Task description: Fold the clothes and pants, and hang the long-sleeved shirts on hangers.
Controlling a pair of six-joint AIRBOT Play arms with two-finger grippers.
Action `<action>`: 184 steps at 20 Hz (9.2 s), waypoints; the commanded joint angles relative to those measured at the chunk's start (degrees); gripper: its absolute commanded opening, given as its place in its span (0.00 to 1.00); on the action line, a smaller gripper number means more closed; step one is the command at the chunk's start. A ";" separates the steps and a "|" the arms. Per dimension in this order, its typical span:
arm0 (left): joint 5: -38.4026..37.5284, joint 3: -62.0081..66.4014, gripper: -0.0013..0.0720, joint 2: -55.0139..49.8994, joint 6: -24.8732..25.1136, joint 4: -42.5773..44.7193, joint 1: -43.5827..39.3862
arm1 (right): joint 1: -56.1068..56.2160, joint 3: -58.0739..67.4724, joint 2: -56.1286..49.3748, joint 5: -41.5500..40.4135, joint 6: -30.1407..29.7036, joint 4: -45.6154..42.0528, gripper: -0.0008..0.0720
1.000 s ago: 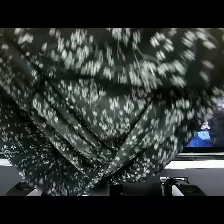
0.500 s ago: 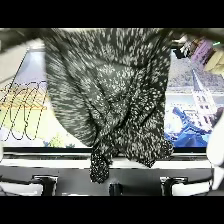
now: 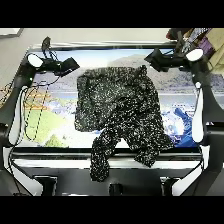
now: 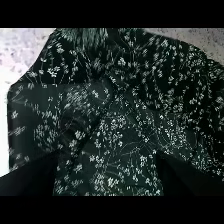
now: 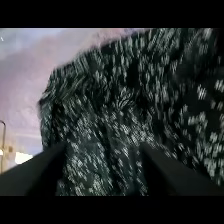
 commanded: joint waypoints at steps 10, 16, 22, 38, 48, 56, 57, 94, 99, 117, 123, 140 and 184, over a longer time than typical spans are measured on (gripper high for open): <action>-12.35 -42.27 1.00 32.85 2.75 0.55 10.67 | -23.93 -44.39 29.27 25.62 -5.14 -11.78 0.86; -4.68 -70.12 1.00 44.37 3.72 -7.76 5.86 | -19.37 -69.77 34.84 17.11 -7.72 -11.61 0.86; -3.45 -74.14 1.00 43.98 5.42 -9.92 -4.20 | -15.02 -75.84 34.84 9.60 -6.97 -10.86 0.60; 13.35 -74.10 1.00 29.09 13.57 -33.07 -24.74 | -14.64 -75.80 40.98 13.18 -6.34 -9.38 0.05; 6.91 -60.46 0.04 33.29 13.49 -23.65 -14.53 | -14.64 -67.71 42.29 9.88 -10.03 14.12 0.05; 1.79 -19.80 0.04 48.87 13.51 -17.46 6.25 | -14.78 -15.85 44.48 4.96 -4.72 12.50 0.05; 1.79 -17.40 0.04 51.60 13.51 -17.46 8.07 | -14.78 -10.91 45.64 4.87 -4.55 10.91 0.05; 8.59 -19.85 0.41 6.43 6.75 -3.50 -0.52 | -2.64 -0.33 -6.12 3.17 4.83 -4.55 0.40; -3.56 -16.50 0.95 10.82 2.82 -3.45 5.51 | -13.14 -0.35 3.28 22.38 -2.49 -20.20 0.87; -9.66 -54.73 0.95 32.15 4.11 3.02 9.16 | -37.22 -68.30 27.78 15.54 -13.18 -16.31 0.89; -9.70 -56.28 0.95 31.36 6.12 3.04 9.18 | -37.20 -68.30 24.39 15.65 -13.22 -13.20 0.89; -10.19 -61.46 0.95 31.39 8.02 3.06 9.18 | -37.27 -64.52 28.11 14.21 -12.11 -17.27 0.93; -15.06 -11.19 0.04 22.91 12.87 -1.86 -2.47 | -12.37 -23.82 27.23 6.73 -6.51 11.87 0.05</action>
